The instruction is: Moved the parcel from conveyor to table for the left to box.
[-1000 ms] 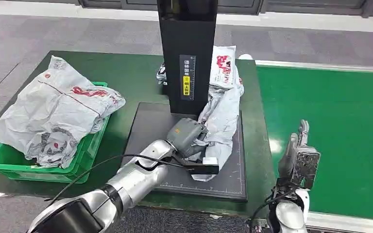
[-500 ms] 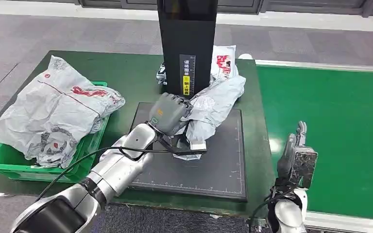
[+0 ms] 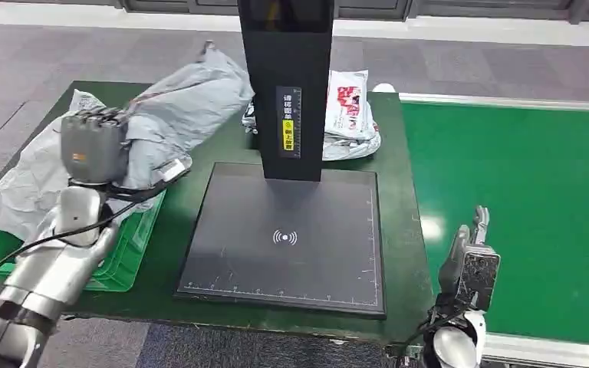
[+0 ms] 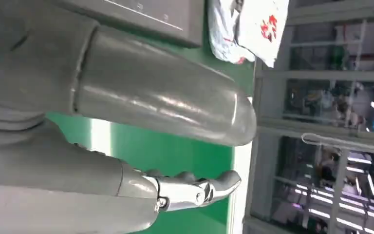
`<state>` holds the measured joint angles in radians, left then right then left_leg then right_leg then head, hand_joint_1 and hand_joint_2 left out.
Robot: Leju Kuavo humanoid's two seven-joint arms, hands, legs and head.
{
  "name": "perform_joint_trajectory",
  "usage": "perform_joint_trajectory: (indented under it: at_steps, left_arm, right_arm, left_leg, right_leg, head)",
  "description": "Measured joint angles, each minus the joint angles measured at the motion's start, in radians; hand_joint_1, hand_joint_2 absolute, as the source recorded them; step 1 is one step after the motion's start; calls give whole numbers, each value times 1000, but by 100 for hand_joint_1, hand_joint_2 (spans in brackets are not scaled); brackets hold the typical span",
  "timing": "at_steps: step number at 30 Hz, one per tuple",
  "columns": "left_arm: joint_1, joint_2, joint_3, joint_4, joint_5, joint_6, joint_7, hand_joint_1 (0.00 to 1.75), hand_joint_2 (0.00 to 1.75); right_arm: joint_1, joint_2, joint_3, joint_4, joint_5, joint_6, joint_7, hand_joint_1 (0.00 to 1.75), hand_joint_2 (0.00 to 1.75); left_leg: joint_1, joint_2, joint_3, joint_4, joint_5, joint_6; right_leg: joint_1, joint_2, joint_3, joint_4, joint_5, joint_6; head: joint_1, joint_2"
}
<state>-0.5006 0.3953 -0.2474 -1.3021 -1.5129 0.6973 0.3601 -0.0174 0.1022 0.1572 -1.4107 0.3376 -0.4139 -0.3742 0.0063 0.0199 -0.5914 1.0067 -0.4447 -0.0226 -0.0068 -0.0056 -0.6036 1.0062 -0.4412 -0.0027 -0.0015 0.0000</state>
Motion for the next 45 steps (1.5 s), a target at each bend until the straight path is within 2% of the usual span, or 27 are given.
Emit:
perform_joint_trajectory:
  at_steps: [4,7,10,13,14,15,18,26,27,36,45]
  left_arm:
    - [155,41,177,-94,0,0,-64,175,175]
    - [193,41,270,-120,0,0,-104,175,175]
    - [225,56,339,-117,0,0,-66,175,175]
    - [223,78,347,-90,0,0,5,175,175]
    - [220,81,347,-71,0,-1,25,154,175]
    - [213,83,344,-44,0,-5,39,0,175]
    - [194,84,321,18,0,-13,35,0,175]
    - [95,-3,314,212,7,-136,-183,0,175]
    - [77,-20,317,239,15,-143,-209,0,0]
    - [17,-108,328,356,66,-146,-292,0,0]
    - [5,-143,340,370,150,-154,-353,0,0]
  right_arm:
    - [12,0,-3,-3,16,-2,13,0,0]
    - [18,0,-16,-17,22,-2,24,0,0]
    - [35,1,-26,-43,38,-2,36,0,0]
    - [51,5,-34,-61,47,2,40,0,0]
    - [55,7,-35,-68,55,2,40,0,0]
    - [58,9,-37,-75,60,5,41,0,0]
    - [62,16,-48,-84,70,14,43,0,0]
    - [63,23,-52,-95,79,38,47,0,0]
    - [63,23,-53,-97,81,42,48,0,0]
    - [56,24,-58,-98,73,53,48,0,0]
    - [57,24,-58,-98,74,55,49,0,0]
  left_leg:
    - [0,1,0,0,-2,-2]
    - [0,-3,-1,0,-2,-2]
    - [0,-2,-1,1,-2,-2]
    - [0,-3,0,1,-2,-2]
    - [0,-3,0,1,-2,-2]
    - [0,-2,0,1,-2,-2]
    - [1,-2,0,1,-1,-2]
    - [0,-3,0,1,-1,-2]
    - [0,-4,0,1,-1,-2]
    - [0,-5,0,1,-1,-2]
    - [0,-5,0,1,-1,-2]
  right_leg:
    - [0,2,-1,0,-1,-1]
    - [0,-3,0,0,-1,-1]
    - [-1,-2,-1,0,-1,-1]
    - [0,-3,-1,0,-2,-1]
    - [0,-3,-1,0,-2,-2]
    - [0,-3,-1,0,-1,-2]
    - [0,-3,-1,0,-1,-2]
    - [0,-3,0,0,0,-1]
    - [0,-4,0,0,0,-1]
    - [0,-4,0,0,-1,-1]
    - [0,-4,0,0,0,-1]
  head:
    - [0,0]
    - [0,0]
    - [0,0]
    - [0,0]
    - [0,0]
    - [0,0]
    - [0,0]
    - [0,0]
    - [0,0]
    - [0,0]
    - [0,0]
